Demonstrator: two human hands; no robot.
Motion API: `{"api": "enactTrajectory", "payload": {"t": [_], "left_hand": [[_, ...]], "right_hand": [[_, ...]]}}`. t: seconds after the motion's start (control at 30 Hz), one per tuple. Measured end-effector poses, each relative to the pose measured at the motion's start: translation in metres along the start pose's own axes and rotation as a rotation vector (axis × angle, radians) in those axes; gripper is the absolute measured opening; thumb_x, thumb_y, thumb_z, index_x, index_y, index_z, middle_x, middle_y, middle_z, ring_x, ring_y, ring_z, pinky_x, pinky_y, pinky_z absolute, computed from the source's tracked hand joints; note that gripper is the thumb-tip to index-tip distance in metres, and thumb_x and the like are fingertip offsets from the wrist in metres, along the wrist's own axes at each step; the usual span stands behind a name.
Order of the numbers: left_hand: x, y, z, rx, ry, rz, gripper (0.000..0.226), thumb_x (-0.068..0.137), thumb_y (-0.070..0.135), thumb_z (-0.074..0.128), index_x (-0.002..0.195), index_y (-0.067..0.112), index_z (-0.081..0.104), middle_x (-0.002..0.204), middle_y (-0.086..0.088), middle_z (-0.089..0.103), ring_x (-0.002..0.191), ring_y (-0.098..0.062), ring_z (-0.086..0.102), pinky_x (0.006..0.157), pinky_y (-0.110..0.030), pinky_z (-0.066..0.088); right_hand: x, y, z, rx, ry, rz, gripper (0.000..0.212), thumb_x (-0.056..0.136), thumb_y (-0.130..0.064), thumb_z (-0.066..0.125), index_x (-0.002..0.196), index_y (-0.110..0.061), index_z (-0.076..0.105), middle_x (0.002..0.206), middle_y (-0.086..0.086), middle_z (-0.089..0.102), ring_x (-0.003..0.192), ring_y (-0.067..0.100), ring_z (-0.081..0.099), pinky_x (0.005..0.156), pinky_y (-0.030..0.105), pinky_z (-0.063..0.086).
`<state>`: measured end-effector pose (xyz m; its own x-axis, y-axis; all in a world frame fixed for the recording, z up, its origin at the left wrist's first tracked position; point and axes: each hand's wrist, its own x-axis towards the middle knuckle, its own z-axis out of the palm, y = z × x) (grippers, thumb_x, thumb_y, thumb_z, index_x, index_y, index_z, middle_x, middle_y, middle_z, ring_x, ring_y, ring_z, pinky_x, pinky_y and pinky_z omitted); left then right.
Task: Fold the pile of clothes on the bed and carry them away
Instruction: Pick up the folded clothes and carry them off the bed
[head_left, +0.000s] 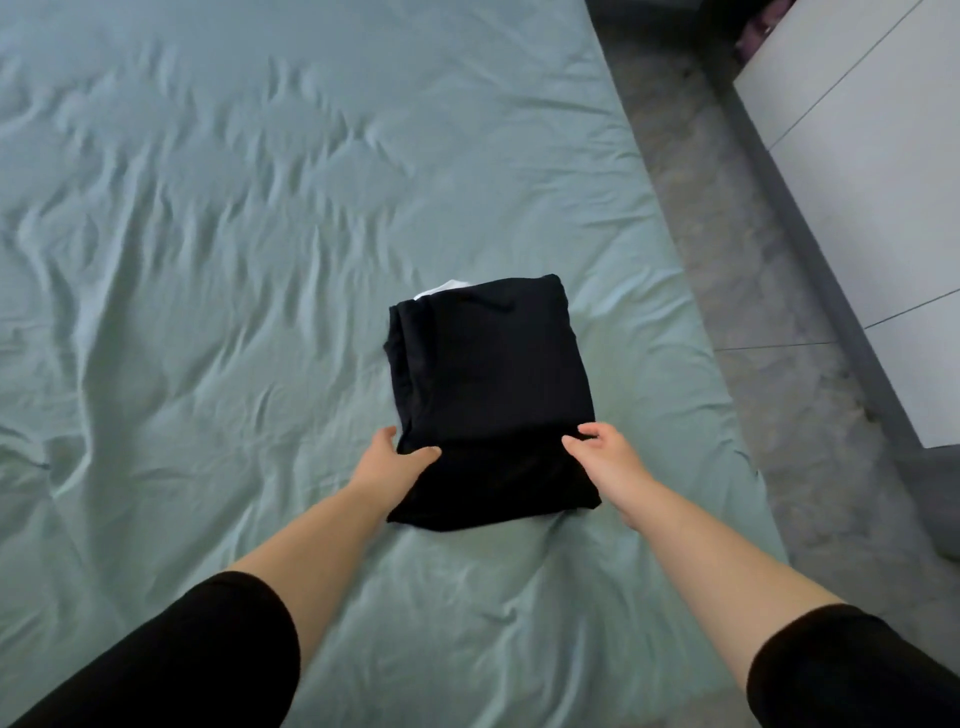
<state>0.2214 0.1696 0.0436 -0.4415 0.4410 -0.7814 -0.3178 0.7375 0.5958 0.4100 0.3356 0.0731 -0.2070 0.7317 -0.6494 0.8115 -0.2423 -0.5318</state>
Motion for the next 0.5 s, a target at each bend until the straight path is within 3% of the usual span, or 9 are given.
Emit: {"api": "enactTrajectory", "payload": {"t": [0.07,0.13,0.2,0.27,0.33,0.4,0.5], "left_hand": [[0.011,0.002,0.005,-0.007,0.025,-0.023,0.094,0.083,0.044,0.071,0.153,0.016,0.016,0.156,-0.007,0.029,0.138,-0.028,0.037,0.106,-0.038,0.036],[0.024,0.005,0.014,-0.031,0.064,-0.027,0.1,0.079,0.05,0.073,0.153,0.015,0.016,0.156,-0.006,0.029,0.139,-0.028,0.037,0.108,-0.038,0.036],[0.039,0.009,0.023,-0.071,0.114,-0.014,0.088,0.075,0.054,0.075,0.142,0.012,0.037,0.144,-0.006,0.047,0.126,-0.026,0.051,0.101,-0.035,0.043],[0.053,0.013,0.03,-0.102,0.144,0.014,0.07,0.069,0.059,0.077,0.118,0.011,0.059,0.12,-0.004,0.066,0.104,-0.023,0.065,0.094,-0.037,0.051],[0.064,0.018,0.038,-0.158,0.165,0.014,0.066,0.064,0.064,0.077,0.108,0.015,0.067,0.1,-0.001,0.074,0.088,-0.019,0.071,0.082,-0.034,0.056],[0.074,0.021,0.045,-0.217,0.202,0.012,0.066,0.06,0.066,0.079,0.102,0.017,0.07,0.091,0.002,0.076,0.082,-0.017,0.073,0.075,-0.029,0.056],[0.086,0.025,0.048,-0.277,0.259,0.009,0.065,0.058,0.065,0.08,0.099,0.016,0.07,0.087,0.001,0.076,0.08,-0.019,0.073,0.078,-0.033,0.057]], "right_hand": [[0.024,0.002,-0.008,0.028,-0.02,0.028,0.06,0.091,-0.036,0.062,0.142,-0.015,0.037,0.138,0.005,0.048,0.119,0.02,0.05,0.091,0.028,0.037],[0.052,0.004,-0.018,0.018,-0.043,0.053,0.077,0.088,-0.043,0.064,0.148,-0.013,0.027,0.151,0.008,0.035,0.133,0.022,0.041,0.101,0.032,0.035],[0.083,0.006,-0.026,-0.008,-0.087,0.08,0.09,0.083,-0.055,0.065,0.15,-0.014,0.022,0.153,0.006,0.032,0.138,0.023,0.037,0.108,0.036,0.031],[0.109,0.007,-0.029,0.024,-0.146,0.102,0.094,0.076,-0.063,0.067,0.147,-0.014,0.029,0.145,0.002,0.043,0.13,0.022,0.044,0.106,0.037,0.033],[0.132,0.01,-0.028,0.096,-0.243,0.088,0.09,0.067,-0.067,0.071,0.134,-0.012,0.047,0.129,-0.001,0.058,0.114,0.017,0.055,0.097,0.031,0.041],[0.149,0.008,-0.025,0.174,-0.32,0.077,0.084,0.055,-0.07,0.076,0.116,-0.015,0.059,0.114,-0.005,0.068,0.104,0.013,0.062,0.088,0.027,0.045],[0.17,0.006,-0.023,0.258,-0.408,0.067,0.082,0.04,-0.072,0.082,0.102,-0.021,0.065,0.093,-0.011,0.075,0.093,0.008,0.069,0.076,0.022,0.05]]}}
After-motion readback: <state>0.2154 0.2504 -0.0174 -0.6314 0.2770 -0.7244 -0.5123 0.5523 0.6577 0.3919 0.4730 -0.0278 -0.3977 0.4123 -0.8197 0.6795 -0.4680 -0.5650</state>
